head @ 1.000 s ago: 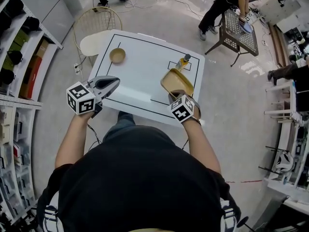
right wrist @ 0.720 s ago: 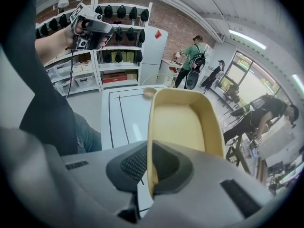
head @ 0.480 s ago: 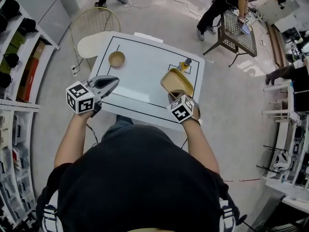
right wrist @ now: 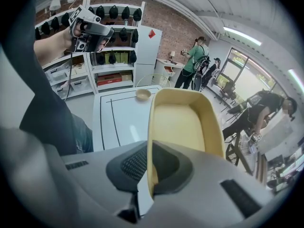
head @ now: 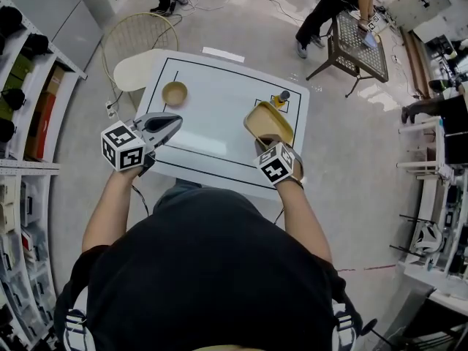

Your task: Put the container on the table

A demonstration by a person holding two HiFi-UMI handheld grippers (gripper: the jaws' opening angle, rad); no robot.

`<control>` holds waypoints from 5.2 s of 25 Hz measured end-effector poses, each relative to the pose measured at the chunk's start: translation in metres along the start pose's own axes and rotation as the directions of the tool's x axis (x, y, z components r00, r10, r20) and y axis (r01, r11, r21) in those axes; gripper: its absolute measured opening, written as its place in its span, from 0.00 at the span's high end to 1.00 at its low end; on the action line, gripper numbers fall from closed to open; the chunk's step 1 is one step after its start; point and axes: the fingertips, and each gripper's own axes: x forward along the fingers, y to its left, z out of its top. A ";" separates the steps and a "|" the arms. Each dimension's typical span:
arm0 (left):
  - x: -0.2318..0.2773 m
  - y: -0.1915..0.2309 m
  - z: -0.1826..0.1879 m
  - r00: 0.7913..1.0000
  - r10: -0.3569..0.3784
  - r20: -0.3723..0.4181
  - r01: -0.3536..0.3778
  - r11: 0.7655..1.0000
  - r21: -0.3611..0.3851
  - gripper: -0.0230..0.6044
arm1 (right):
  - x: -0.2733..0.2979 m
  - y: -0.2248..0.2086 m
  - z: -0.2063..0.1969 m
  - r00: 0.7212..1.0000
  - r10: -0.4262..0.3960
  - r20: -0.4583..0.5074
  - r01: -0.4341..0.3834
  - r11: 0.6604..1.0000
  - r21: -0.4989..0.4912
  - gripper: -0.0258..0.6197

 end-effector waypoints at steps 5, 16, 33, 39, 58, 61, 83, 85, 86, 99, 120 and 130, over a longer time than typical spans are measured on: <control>0.002 0.005 0.004 1.000 -0.002 -0.001 0.002 1.000 0.002 0.95 | 0.003 -0.007 0.001 1.000 -0.004 -0.007 0.004 1.000 0.004 0.95; 0.004 0.015 0.005 1.000 0.003 0.000 -0.003 1.000 -0.006 0.95 | 0.011 -0.014 0.006 1.000 -0.004 -0.010 0.004 1.000 0.001 0.95; -0.003 0.022 0.001 1.000 0.014 0.003 -0.014 1.000 -0.015 0.95 | 0.034 -0.014 0.000 0.999 0.007 -0.047 -0.007 1.000 -0.004 0.95; -0.009 0.028 0.000 1.000 0.025 0.004 -0.025 0.999 -0.023 0.95 | 0.046 -0.011 -0.003 0.998 0.018 -0.065 -0.019 1.000 -0.008 0.95; -0.022 0.049 -0.014 0.999 0.052 -0.009 -0.052 0.997 -0.052 0.95 | 0.098 0.006 -0.004 0.991 0.079 -0.112 -0.081 0.997 -0.013 0.95; -0.026 0.057 -0.014 0.998 0.058 -0.010 -0.059 0.997 -0.059 0.95 | 0.109 0.011 0.000 0.989 0.092 -0.117 -0.094 0.996 -0.013 0.95; -0.044 0.091 -0.024 0.996 0.081 -0.024 -0.083 0.993 -0.081 0.95 | 0.175 0.039 -0.005 0.979 0.131 -0.159 -0.135 0.991 -0.018 0.95; -0.045 0.092 -0.026 0.996 0.080 -0.028 -0.082 0.993 -0.083 0.95 | 0.180 0.041 -0.007 0.978 0.127 -0.162 -0.133 0.991 -0.022 0.95; -0.046 0.093 -0.027 0.996 0.080 -0.029 -0.082 0.993 -0.084 0.95 | 0.182 0.042 -0.007 0.978 0.127 -0.163 -0.132 0.991 -0.023 0.95; -0.046 0.106 -0.035 0.995 0.093 -0.042 -0.096 0.990 -0.099 0.95 | 0.211 0.051 -0.014 0.973 0.137 -0.186 -0.147 0.988 -0.040 0.95; -0.027 0.105 -0.041 0.996 0.067 -0.063 -0.073 0.992 -0.106 0.95 | 0.233 0.057 -0.025 0.968 0.126 -0.217 -0.153 0.982 -0.114 0.95; -0.029 0.105 -0.046 0.996 0.067 -0.067 -0.074 0.991 -0.108 0.95 | 0.235 0.062 -0.028 0.966 0.129 -0.222 -0.158 0.981 -0.117 0.95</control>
